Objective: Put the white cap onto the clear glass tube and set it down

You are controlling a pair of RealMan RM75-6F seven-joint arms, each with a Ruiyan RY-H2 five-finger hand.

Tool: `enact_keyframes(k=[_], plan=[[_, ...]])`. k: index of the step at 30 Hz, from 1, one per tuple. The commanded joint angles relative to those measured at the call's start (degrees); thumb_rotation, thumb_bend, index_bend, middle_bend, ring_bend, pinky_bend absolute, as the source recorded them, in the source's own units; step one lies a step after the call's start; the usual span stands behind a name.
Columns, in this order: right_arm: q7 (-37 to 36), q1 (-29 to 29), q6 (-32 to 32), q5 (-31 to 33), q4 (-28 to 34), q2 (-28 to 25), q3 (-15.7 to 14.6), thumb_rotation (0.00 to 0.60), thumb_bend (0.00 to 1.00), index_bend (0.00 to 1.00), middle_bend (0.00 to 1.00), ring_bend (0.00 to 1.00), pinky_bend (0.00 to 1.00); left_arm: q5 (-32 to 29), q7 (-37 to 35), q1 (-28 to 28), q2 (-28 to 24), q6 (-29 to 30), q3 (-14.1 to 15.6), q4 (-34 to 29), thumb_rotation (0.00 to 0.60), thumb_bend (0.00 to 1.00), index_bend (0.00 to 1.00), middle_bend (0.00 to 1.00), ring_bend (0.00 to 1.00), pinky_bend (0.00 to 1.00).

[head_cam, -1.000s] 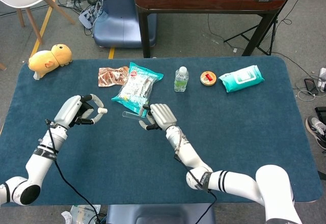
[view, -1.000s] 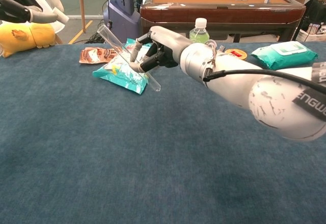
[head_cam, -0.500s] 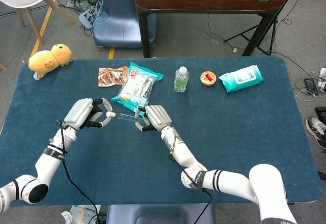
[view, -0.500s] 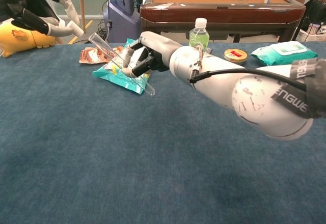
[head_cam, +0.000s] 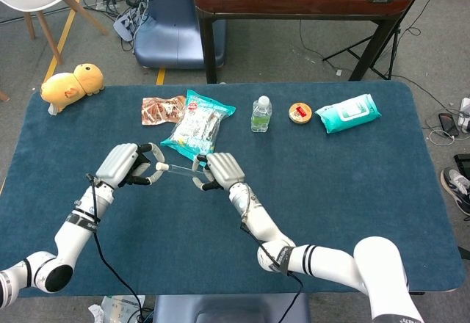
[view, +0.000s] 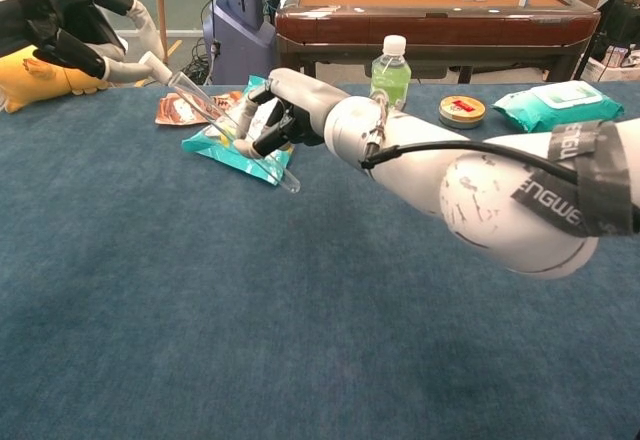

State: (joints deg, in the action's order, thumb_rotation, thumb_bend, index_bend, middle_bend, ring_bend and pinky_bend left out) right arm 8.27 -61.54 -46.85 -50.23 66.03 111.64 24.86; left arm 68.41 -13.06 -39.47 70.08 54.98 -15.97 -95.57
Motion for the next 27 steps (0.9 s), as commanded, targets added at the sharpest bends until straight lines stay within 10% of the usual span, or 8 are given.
enact_keyframes(k=[1,27], plan=[[-0.1,-0.2,0.0,0.1,-0.4,0.2,0.2,0.600,0.60,0.74,0.89,0.95,0.97,0.0,0.0,0.0,0.1,0.0,0.0,0.0,0.600,0.31,0.54,1.00,1.00,1.00],[-1.1,-0.5,0.5,-0.1,-1.6,1.4,0.4,0.600,0.61,0.74,0.90,0.95,0.97,0.4,-0.5,-0.3,0.7,-0.2,0.5,0.6,0.600,0.31,0.54,1.00,1.00,1.00]])
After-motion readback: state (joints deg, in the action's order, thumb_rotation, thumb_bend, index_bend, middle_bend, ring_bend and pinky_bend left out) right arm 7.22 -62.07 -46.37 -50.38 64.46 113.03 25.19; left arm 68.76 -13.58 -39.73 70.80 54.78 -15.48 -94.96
